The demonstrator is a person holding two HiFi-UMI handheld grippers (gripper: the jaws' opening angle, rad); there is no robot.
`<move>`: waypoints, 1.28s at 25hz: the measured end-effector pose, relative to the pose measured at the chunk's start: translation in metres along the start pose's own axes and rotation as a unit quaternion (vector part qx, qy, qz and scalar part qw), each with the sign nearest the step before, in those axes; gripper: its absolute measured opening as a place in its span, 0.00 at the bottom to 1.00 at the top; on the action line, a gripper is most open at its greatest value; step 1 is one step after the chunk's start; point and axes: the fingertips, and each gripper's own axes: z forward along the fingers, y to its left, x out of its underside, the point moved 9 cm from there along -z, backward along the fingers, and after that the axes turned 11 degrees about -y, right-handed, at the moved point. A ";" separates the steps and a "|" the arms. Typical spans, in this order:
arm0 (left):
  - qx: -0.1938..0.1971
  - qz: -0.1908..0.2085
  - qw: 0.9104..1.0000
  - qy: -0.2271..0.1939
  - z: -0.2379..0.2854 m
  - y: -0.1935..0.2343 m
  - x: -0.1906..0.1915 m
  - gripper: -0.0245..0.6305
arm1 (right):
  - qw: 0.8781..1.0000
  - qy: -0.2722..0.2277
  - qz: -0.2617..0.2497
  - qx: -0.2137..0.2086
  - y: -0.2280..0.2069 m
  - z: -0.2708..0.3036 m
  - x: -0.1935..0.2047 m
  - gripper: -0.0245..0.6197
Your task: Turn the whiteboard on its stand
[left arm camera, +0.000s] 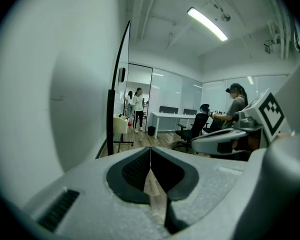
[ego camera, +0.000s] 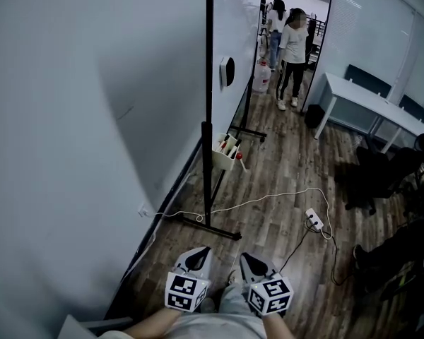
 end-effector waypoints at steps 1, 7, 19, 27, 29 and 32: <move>-0.002 0.000 1.000 -0.001 0.004 0.002 -0.001 0.05 | 1.000 -0.001 -0.001 -0.002 -0.003 0.004 -0.001 0.05; -0.017 -0.007 1.000 -0.003 0.040 0.015 -0.005 0.05 | 1.000 -0.001 -0.004 -0.015 -0.033 0.037 -0.011 0.05; -0.039 -0.009 0.999 -0.025 0.142 0.033 -0.035 0.05 | 0.999 -0.013 -0.017 -0.038 -0.116 0.106 -0.053 0.05; -0.064 -0.009 0.997 -0.030 0.188 0.040 -0.042 0.05 | 0.998 -0.012 -0.020 -0.060 -0.158 0.139 -0.068 0.05; -0.067 -0.009 0.997 -0.033 0.199 0.041 -0.044 0.05 | 0.998 -0.011 -0.021 -0.063 -0.168 0.145 -0.070 0.05; -0.072 -0.011 0.997 -0.033 0.212 0.039 -0.045 0.05 | 0.997 -0.009 -0.021 -0.068 -0.182 0.150 -0.073 0.05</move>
